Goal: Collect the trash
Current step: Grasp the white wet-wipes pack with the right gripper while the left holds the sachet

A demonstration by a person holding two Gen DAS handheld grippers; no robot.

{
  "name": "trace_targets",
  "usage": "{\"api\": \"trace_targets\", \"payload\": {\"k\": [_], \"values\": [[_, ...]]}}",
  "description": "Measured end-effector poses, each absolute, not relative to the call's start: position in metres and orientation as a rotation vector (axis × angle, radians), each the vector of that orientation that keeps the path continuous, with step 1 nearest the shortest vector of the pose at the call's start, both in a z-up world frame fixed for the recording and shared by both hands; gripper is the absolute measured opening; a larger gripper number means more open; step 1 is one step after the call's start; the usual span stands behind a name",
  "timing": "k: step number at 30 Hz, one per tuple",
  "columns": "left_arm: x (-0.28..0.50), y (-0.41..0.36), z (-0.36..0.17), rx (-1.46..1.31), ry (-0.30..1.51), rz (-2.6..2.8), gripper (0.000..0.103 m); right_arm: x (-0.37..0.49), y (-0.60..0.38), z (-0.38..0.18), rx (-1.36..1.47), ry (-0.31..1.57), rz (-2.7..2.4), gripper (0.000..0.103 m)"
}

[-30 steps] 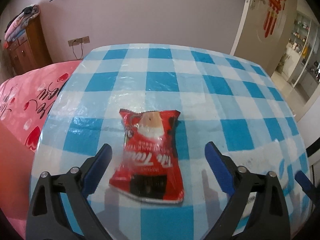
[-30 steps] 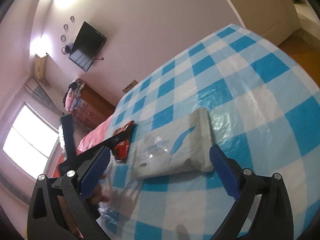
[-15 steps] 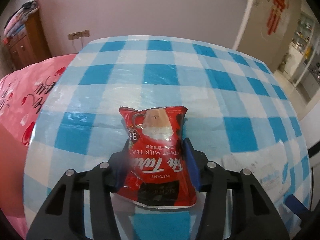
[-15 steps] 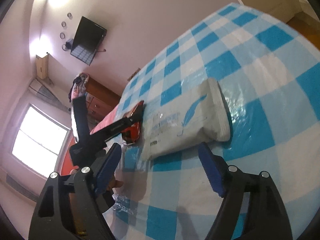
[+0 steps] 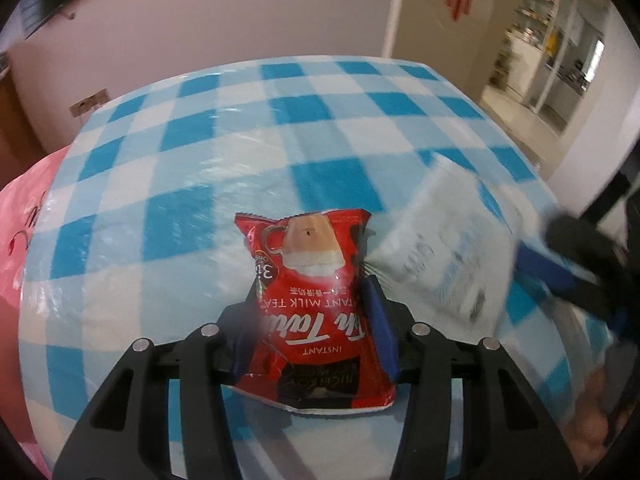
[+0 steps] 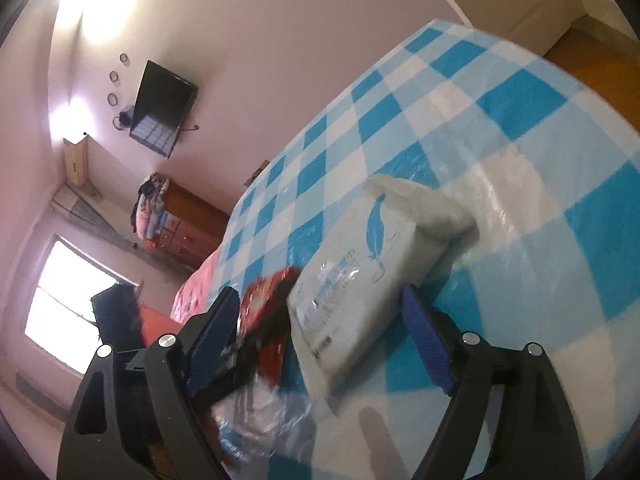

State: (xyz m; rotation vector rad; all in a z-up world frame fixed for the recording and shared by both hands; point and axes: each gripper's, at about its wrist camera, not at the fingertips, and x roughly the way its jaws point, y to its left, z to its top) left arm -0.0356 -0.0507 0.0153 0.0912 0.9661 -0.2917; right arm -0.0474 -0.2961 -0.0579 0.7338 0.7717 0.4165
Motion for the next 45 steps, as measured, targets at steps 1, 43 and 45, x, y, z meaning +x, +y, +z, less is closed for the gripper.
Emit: {"api": "trace_targets", "payload": {"k": [1,43,45], "values": [[-0.040,-0.055,0.015,0.095,0.967,-0.310,0.050,-0.044,-0.297,-0.056,0.722,0.771,0.411,0.090],[-0.067,-0.010,0.021,-0.127,0.942,-0.356,0.045,0.001,-0.233,-0.056,0.046,0.874,0.122,0.096],[-0.068,-0.007,0.022,-0.135,0.934,-0.358,0.045,0.001,-0.232,-0.057,0.037,0.877,0.118,0.096]]}}
